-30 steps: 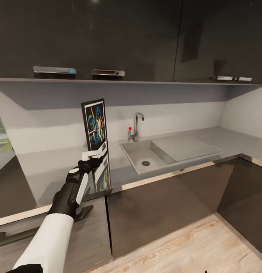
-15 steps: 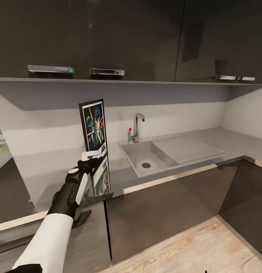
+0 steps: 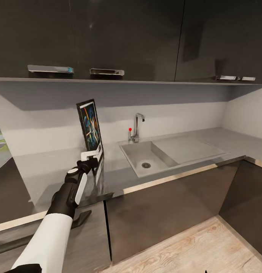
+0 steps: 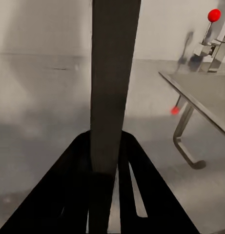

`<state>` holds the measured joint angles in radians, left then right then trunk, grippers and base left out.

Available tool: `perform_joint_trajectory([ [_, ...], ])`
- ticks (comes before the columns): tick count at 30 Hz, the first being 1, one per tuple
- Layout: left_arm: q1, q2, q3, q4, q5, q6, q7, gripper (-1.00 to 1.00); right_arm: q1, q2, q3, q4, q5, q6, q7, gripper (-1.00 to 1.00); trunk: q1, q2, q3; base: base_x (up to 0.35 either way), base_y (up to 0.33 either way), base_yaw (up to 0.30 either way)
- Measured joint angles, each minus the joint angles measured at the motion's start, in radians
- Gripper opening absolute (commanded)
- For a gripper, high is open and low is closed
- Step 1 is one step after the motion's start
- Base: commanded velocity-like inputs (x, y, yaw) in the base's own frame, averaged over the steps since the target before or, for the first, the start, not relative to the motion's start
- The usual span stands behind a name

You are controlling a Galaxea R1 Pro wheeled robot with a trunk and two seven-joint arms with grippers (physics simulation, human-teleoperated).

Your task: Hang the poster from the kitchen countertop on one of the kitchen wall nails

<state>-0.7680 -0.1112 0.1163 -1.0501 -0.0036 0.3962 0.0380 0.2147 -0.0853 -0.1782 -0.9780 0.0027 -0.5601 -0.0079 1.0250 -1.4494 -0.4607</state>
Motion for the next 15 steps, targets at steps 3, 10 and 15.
perform_joint_trajectory([
  [3,0.000,0.000,0.000,-0.001,-0.001,0.000,0.000,-1.00,0.000,0.000,0.000,0.000,0.000,0.000,0.000,1.00,0.000,0.000,0.000,0.000,0.000,0.000],
  [10,0.000,0.001,0.001,-0.032,-0.004,0.001,0.000,-1.00,0.000,0.000,0.000,0.000,0.000,0.000,0.000,1.00,0.000,0.000,0.000,0.000,0.000,0.000],
  [15,0.000,0.000,-0.001,-0.091,0.001,0.008,-0.004,-1.00,0.000,0.001,0.000,0.000,0.000,-0.001,0.000,1.00,0.000,0.000,0.000,0.000,0.000,0.000],
])
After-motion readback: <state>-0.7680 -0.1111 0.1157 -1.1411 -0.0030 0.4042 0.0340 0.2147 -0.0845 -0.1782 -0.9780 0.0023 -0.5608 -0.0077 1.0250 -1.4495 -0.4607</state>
